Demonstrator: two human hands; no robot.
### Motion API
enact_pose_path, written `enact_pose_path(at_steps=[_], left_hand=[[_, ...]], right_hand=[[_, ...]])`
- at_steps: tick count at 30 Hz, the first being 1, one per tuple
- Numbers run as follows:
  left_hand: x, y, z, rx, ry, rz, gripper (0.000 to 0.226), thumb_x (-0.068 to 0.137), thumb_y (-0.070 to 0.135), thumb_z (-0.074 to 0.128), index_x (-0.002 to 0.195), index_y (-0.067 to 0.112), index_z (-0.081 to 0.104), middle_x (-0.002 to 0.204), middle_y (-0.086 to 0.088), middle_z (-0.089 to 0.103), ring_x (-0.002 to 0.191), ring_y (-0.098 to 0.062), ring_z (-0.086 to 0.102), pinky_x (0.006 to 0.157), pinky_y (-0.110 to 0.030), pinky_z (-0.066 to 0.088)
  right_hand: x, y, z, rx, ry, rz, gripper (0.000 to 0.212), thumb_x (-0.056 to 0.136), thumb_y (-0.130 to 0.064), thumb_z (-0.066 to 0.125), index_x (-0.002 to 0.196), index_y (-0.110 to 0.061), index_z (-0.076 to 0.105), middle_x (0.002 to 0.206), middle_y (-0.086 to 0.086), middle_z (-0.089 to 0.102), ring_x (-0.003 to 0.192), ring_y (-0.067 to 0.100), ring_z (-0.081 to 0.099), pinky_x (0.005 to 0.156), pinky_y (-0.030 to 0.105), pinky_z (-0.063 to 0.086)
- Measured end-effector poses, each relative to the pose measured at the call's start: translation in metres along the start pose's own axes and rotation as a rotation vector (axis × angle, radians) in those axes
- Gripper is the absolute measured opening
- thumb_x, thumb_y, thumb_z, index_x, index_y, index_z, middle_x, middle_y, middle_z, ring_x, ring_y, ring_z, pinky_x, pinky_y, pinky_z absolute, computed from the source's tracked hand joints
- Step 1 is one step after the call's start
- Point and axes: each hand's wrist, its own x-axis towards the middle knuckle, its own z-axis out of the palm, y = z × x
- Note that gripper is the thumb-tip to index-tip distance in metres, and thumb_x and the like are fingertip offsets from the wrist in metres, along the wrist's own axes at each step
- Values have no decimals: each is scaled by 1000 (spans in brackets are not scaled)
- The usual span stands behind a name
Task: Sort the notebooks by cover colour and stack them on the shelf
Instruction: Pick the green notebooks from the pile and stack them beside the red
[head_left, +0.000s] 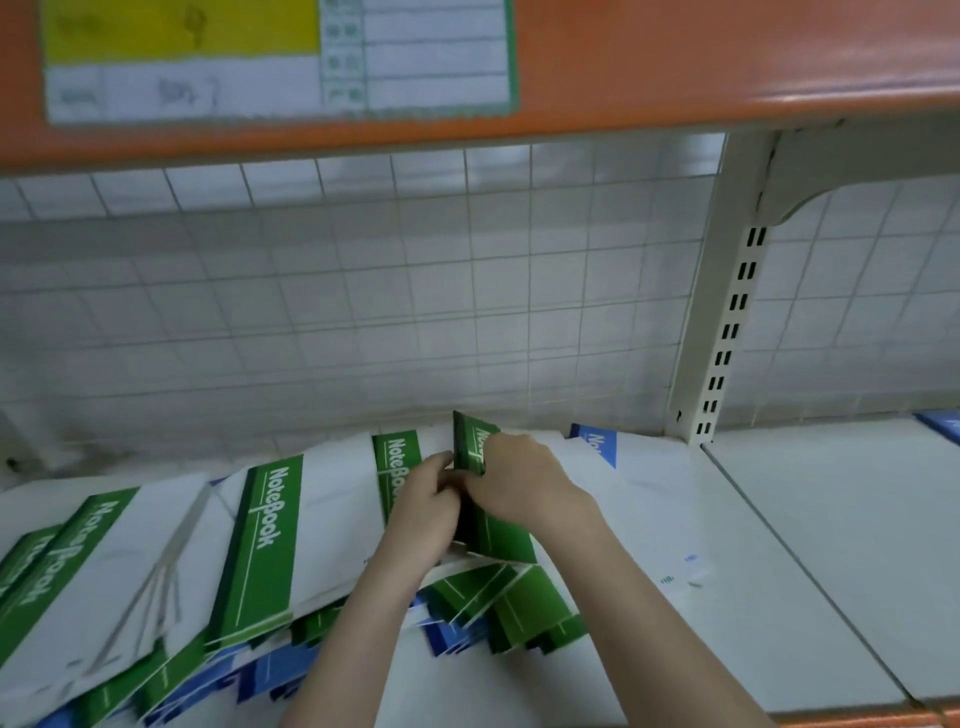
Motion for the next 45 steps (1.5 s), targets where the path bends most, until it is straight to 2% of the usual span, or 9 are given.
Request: enact_pose_path(at_steps=[4, 10, 16, 21, 24, 26, 33, 39, 45], left_hand=[[3, 1, -6, -148, -52, -13, 47, 91, -12, 31, 123, 12, 56, 96, -1, 66, 89, -10, 62, 78, -19, 51], [-1, 0, -13, 414, 103, 205, 45, 91, -4, 40, 130, 13, 53, 131, -3, 56, 119, -16, 53, 94, -23, 42], [5, -9, -22, 839, 39, 93, 38, 95, 17, 44, 133, 11, 44, 137, -12, 46, 129, -29, 39, 107, -37, 33], [8, -13, -16, 775, 77, 2, 59, 95, 34, 51, 143, 8, 28, 155, -24, 13, 144, -37, 11, 119, -47, 14], [10, -11, -12, 607, 107, 33, 73, 82, 39, 69, 141, 12, 34, 154, -21, 19, 142, -38, 19, 114, -49, 26], [11, -12, -8, 599, 107, 32, 77, 77, 45, 72, 139, 14, 38, 152, -18, 27, 142, -37, 19, 113, -47, 26], [10, -6, -7, 848, 198, 115, 42, 83, 47, 62, 109, 14, 54, 108, -5, 61, 100, -23, 55, 91, -32, 33], [11, -5, -10, 715, 168, -33, 65, 78, 45, 68, 128, 11, 45, 129, -16, 50, 123, -33, 41, 102, -39, 32], [6, -3, -9, 511, 222, -50, 48, 87, 19, 62, 131, 19, 44, 128, -10, 54, 123, -31, 41, 99, -42, 40]], right_hand=[[2, 0, 1, -54, 32, 14, 37, 88, -47, 56, 76, -12, 51, 87, 8, 58, 84, 24, 59, 64, 29, 45], [0, -10, 7, -155, 105, 3, 20, 91, -20, 50, 104, -6, 57, 107, 12, 60, 98, 28, 59, 65, 29, 41], [3, -2, -3, -25, 119, 26, 21, 96, -19, 40, 99, -4, 54, 98, 14, 61, 83, 26, 55, 65, 29, 42], [-1, -4, -6, 5, 139, 24, 19, 96, -18, 38, 79, -9, 41, 81, 7, 48, 76, 24, 48, 61, 27, 37], [-3, -10, -5, 18, 159, 3, 29, 96, -18, 38, 67, -13, 36, 76, 5, 48, 75, 24, 47, 53, 26, 33], [-4, -16, -6, 19, 178, -14, 26, 97, -19, 38, 73, -11, 41, 85, 10, 55, 77, 25, 51, 60, 27, 39], [-10, -20, -5, 67, 133, -17, 27, 97, -19, 38, 71, -13, 38, 84, 7, 50, 75, 22, 49, 63, 29, 39], [-15, -26, -8, 68, 134, -15, 34, 97, -19, 37, 64, -18, 29, 70, 1, 42, 71, 19, 44, 49, 24, 29], [-19, -35, -1, 62, 1, 8, 26, 97, -20, 38, 72, -14, 36, 101, 14, 58, 89, 27, 53, 69, 29, 39]])
